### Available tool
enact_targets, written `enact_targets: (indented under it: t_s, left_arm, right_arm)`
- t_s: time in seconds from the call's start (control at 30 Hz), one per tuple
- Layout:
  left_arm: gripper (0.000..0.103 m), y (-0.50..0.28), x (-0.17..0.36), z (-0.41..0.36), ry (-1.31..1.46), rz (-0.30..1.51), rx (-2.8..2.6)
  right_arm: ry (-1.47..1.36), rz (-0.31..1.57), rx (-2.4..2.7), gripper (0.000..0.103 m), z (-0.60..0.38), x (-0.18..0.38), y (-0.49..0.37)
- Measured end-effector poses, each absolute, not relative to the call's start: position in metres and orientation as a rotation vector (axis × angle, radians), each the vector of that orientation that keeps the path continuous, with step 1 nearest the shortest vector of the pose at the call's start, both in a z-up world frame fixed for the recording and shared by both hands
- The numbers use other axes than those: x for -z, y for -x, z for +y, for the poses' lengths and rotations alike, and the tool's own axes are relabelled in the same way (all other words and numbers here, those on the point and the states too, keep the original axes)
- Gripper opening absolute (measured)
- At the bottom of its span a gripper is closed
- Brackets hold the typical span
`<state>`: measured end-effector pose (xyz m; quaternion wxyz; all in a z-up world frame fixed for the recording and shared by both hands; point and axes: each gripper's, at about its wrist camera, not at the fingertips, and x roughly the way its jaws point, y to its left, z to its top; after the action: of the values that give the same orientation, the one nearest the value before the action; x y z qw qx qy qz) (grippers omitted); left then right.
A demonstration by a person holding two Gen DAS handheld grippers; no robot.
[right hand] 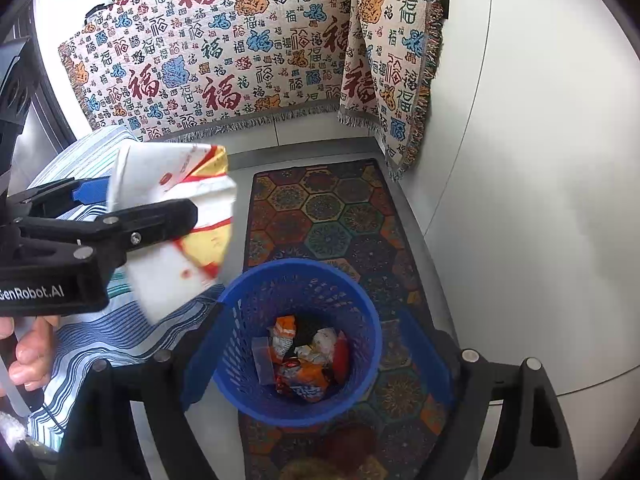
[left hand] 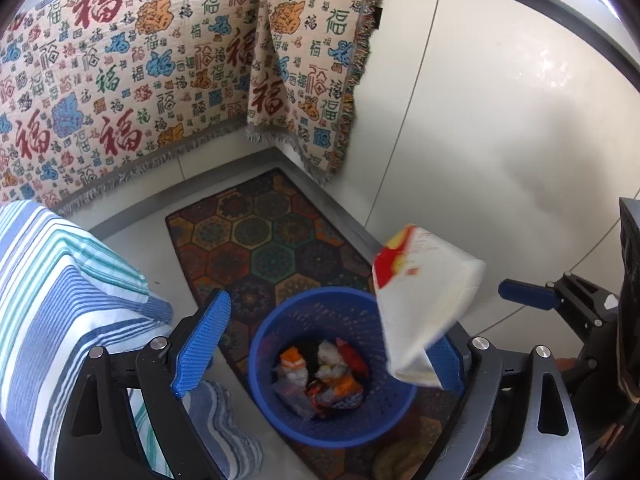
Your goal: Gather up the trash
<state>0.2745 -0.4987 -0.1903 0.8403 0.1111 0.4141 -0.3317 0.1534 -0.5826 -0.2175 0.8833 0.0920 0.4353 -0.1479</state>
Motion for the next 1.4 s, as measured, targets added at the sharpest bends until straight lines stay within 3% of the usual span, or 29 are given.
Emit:
enact_targets:
  t_s: [0.6, 0.67, 0.77, 0.9, 1.4]
  left_arm:
    - [0.093, -0.263, 0.192, -0.487, -0.244, 0.874, 0.630]
    - [0.098, -0.255, 0.189, -0.478, -0.240, 0.886, 0.605]
    - [0.103, -0.242, 0.181, -0.463, -0.247, 0.896, 0.583]
    - [0.103, -0.223, 0.174, -0.451, -0.290, 0.875, 0.522]
    - [0.103, -0.199, 0.153, -0.418, -0.317, 0.839, 0.428]
  right_arm:
    - [-0.209, 0.887, 0.353, 0.087, -0.583, 0.206, -0.137]
    - [-0.216, 0.885, 0.383, 0.087, -0.579, 0.200, -0.129]
    - [-0.222, 0.874, 0.403, 0.090, -0.574, 0.193, -0.121]
    - [-0.233, 0.836, 0.433, 0.102, -0.558, 0.171, -0.105]
    - [-0.258, 0.799, 0.439, 0.102, -0.540, 0.154, -0.079]
